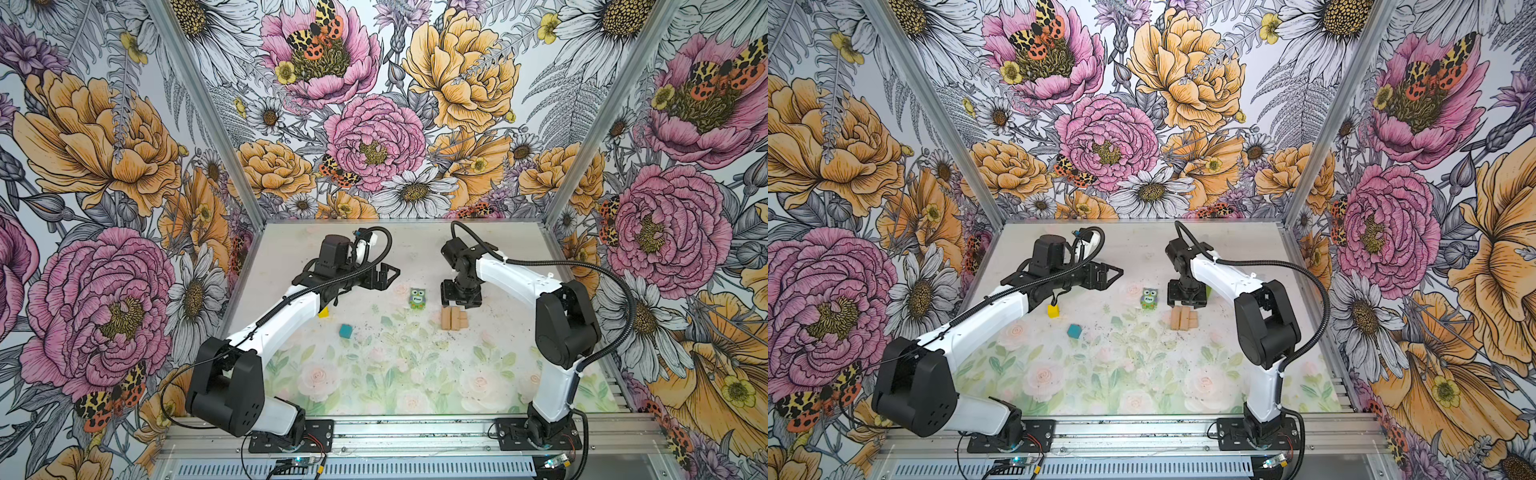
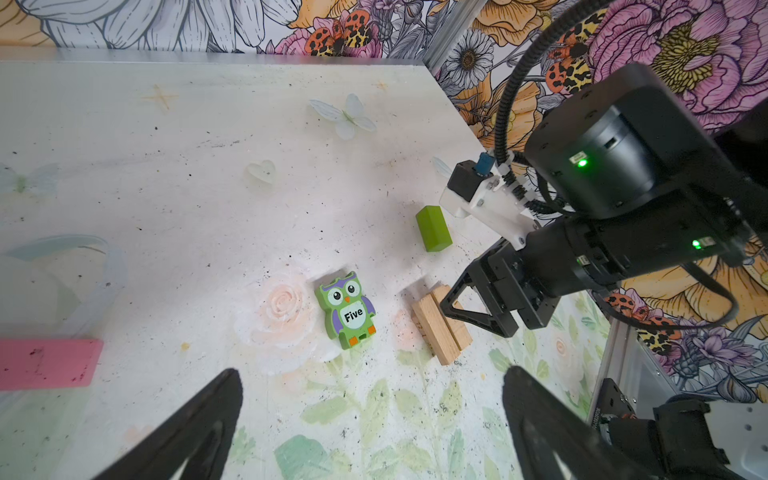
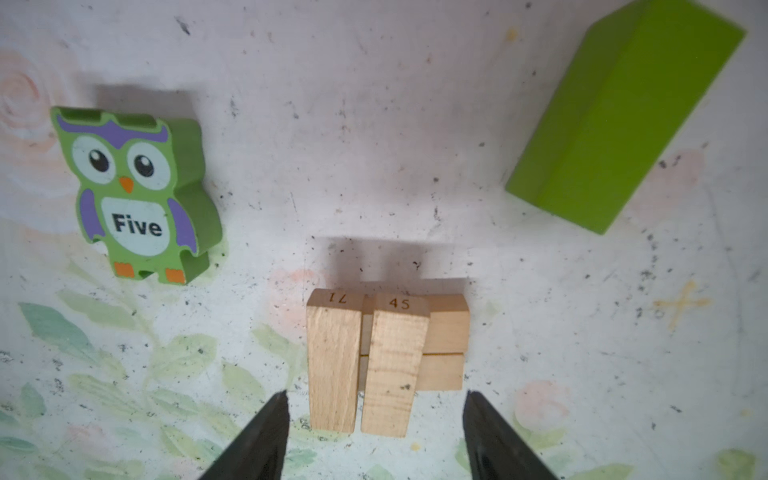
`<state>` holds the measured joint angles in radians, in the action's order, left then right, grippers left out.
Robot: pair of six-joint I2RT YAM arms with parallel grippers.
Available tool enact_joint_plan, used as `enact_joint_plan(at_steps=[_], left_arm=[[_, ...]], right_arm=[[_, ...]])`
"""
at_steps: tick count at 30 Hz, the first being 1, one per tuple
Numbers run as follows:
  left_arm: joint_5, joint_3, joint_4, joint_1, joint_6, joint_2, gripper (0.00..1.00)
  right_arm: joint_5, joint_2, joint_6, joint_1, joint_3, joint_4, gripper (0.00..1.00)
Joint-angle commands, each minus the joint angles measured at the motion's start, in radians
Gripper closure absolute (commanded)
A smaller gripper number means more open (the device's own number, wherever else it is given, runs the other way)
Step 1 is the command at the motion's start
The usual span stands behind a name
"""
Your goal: Build the wood block tower
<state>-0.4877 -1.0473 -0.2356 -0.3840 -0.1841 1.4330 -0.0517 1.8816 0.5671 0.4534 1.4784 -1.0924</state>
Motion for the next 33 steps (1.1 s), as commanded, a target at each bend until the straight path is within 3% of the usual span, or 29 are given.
enact_joint_plan(at_steps=[1,9,21,33], left_arm=[[-0.011,-0.016,-0.01,0.003,0.016,-0.022,0.01],[-0.026,0.032,-0.016,0.034,0.018,-0.085,0.01],[-0.027,0.064,-0.036,0.048,0.02,-0.139,0.01],[-0.019,0.058,-0.037,0.046,0.017,-0.14,0.01]], right_arm=[[0.028,-0.028,0.05,0.024,-0.006,0.003,0.28],[0.052,-0.007,0.133,0.068,-0.077,0.069,0.24],[0.073,0.034,0.131,0.071,-0.115,0.091,0.24],[0.067,0.043,0.104,0.054,-0.111,0.089,0.35]])
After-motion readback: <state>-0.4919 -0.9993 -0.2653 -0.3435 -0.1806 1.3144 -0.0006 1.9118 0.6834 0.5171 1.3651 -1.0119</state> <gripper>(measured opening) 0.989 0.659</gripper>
